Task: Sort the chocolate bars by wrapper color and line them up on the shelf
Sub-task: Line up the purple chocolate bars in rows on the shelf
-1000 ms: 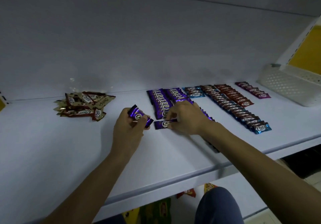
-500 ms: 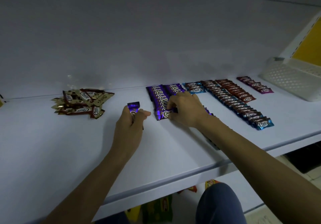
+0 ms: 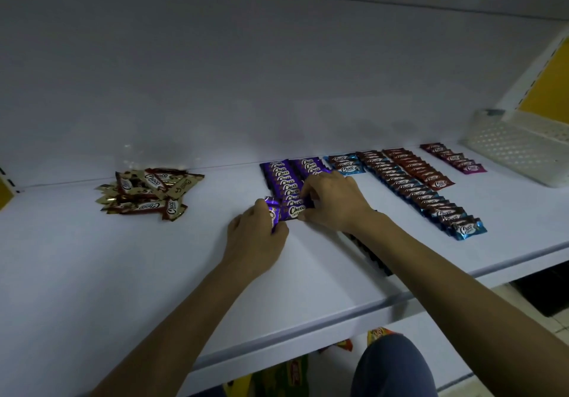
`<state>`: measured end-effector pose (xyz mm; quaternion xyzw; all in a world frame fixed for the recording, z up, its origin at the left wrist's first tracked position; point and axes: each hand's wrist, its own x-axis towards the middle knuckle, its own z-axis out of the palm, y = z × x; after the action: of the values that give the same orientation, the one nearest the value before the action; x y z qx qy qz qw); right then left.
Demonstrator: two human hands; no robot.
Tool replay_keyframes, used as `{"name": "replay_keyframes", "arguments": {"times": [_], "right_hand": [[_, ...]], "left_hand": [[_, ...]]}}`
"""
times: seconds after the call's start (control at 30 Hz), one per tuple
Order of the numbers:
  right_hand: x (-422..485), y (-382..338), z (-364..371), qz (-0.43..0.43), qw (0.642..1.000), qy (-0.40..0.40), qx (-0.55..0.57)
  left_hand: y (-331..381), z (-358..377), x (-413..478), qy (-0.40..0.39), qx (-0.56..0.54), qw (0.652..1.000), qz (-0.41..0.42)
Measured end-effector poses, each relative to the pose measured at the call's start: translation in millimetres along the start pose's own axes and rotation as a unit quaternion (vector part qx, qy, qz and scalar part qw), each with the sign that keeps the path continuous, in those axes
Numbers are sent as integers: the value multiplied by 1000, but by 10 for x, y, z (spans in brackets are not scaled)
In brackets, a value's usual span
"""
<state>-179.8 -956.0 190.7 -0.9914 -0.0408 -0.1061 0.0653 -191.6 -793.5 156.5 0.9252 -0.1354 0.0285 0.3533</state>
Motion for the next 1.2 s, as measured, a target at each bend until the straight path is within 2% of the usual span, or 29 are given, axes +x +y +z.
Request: {"name": "replay_keyframes", "arguments": {"times": [0.33,0.4,0.5,0.57,0.63,0.73,0.8,0.87,0.93,1.03,1.1,1.13,1.2], "right_hand": [[3,49,-27,6,1000,-10,14],[12,47,-22,2,1000,-9,13],[1,45,-20,0,1000,1,23],[-51,15,-31,1,999,22,49],[-137,-69,-51,-1,991,44,126],[-316,-294,-101,24,942,34,332],[-419,-416,-143,59,886,19,460],[-494,-478,-184,120,819,-5,561],[-532,-479,-206,160,774,-10,613],[-569,-416,-190,179,736,9,652],[-602,-349,-178,177,754,12,632],[-624,-312,-159,170,781,7,601],[-631,-237,-114,147,866,0,477]], "left_hand": [[-45,30,-25,28,-10,999,38],[-46,33,-17,41,-51,998,23],[-49,19,10,57,-196,979,-29],[-76,-21,4,96,-270,958,-21],[-100,-81,-15,119,-316,941,-4],[-99,-145,-45,112,-394,912,10],[-110,-143,-61,107,-408,906,34],[-124,-117,-83,101,-384,914,80],[-123,-89,-103,94,-356,922,120],[-105,-81,-116,111,-307,937,125],[-129,-74,-88,137,-297,940,93],[-138,-75,-86,145,-294,941,78],[-144,-74,-65,153,-285,944,69]]}}
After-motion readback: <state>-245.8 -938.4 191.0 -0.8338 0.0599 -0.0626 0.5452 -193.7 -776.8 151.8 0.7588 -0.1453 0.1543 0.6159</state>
